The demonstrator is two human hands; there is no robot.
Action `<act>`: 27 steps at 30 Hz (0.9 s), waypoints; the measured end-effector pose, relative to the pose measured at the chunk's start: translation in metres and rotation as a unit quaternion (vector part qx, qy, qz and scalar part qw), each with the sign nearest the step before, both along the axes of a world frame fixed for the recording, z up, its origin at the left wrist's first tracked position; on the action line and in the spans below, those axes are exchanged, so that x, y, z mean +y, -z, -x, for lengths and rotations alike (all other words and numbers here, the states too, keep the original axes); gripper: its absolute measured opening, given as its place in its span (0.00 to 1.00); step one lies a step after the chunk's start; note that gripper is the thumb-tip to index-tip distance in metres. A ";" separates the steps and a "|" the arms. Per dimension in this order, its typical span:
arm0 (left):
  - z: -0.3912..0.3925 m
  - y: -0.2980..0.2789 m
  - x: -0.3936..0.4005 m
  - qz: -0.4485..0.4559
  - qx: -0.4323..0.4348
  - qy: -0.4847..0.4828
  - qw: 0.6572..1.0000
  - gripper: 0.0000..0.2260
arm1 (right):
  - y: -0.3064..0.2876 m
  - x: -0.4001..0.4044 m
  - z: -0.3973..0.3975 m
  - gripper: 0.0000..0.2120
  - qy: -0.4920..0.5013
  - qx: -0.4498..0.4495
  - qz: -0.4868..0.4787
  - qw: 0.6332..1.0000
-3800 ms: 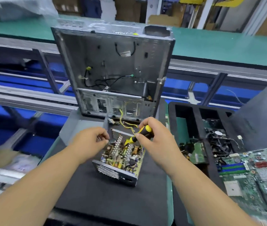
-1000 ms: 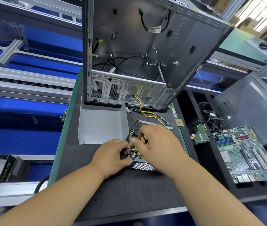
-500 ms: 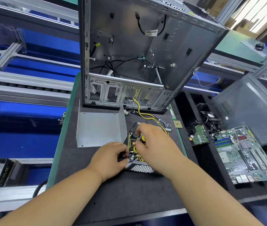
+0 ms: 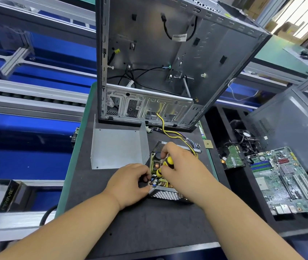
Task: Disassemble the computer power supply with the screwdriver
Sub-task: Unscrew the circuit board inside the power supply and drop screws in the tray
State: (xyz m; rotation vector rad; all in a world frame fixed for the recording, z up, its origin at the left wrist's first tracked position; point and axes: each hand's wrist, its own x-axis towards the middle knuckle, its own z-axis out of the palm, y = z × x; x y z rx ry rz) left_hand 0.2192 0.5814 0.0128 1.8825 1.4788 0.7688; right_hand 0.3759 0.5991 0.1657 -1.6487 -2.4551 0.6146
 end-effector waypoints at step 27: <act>0.001 0.001 0.001 0.011 -0.002 -0.001 1.000 0.08 | 0.003 -0.005 -0.003 0.06 -0.012 -0.025 -0.047 0.999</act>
